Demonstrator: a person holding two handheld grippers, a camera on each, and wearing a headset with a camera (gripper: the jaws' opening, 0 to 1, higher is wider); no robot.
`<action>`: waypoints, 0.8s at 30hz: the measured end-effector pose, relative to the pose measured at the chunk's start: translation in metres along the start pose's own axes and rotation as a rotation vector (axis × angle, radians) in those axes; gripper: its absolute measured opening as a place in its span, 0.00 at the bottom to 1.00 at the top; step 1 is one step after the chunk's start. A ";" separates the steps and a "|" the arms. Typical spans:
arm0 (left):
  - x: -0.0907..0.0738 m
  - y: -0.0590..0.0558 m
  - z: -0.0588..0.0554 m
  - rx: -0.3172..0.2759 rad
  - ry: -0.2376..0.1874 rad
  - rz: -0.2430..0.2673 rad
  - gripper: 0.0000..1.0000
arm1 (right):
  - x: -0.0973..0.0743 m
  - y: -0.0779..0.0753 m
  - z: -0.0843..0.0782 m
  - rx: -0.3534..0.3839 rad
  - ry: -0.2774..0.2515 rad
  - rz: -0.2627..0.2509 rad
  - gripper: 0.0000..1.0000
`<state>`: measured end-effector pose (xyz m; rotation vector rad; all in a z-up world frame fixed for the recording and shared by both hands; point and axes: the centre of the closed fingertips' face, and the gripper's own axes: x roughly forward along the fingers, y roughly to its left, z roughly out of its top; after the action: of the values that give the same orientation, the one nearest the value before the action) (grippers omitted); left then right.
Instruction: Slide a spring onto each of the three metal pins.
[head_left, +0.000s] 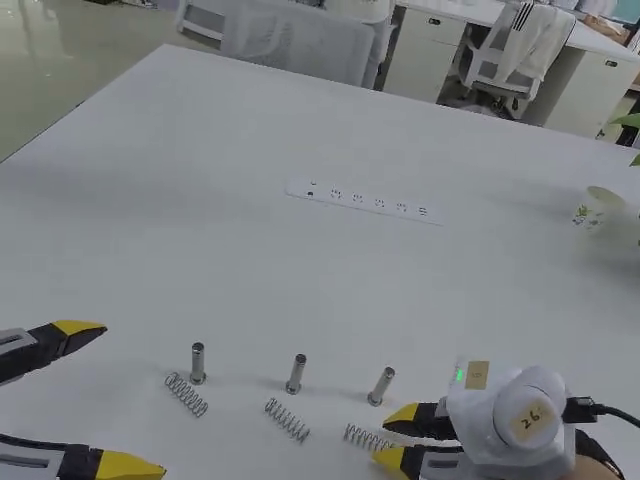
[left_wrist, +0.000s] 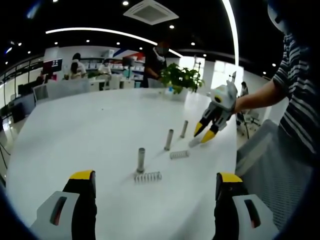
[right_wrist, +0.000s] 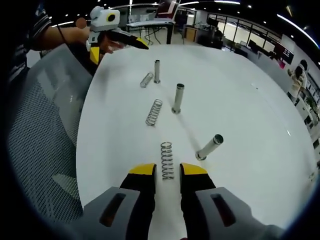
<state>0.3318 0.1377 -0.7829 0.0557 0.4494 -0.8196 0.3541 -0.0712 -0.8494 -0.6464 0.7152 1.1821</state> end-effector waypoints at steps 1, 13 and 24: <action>0.000 0.000 0.000 0.000 0.000 0.000 0.97 | 0.001 0.000 -0.001 -0.007 0.009 0.002 0.16; -0.003 -0.006 -0.005 -0.004 0.014 -0.009 0.96 | 0.006 0.000 -0.008 -0.044 0.046 0.016 0.14; -0.006 -0.009 -0.008 -0.010 0.019 -0.006 0.96 | 0.009 0.001 -0.007 -0.045 0.046 0.030 0.08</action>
<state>0.3191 0.1371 -0.7868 0.0533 0.4719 -0.8238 0.3543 -0.0716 -0.8609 -0.7042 0.7406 1.2168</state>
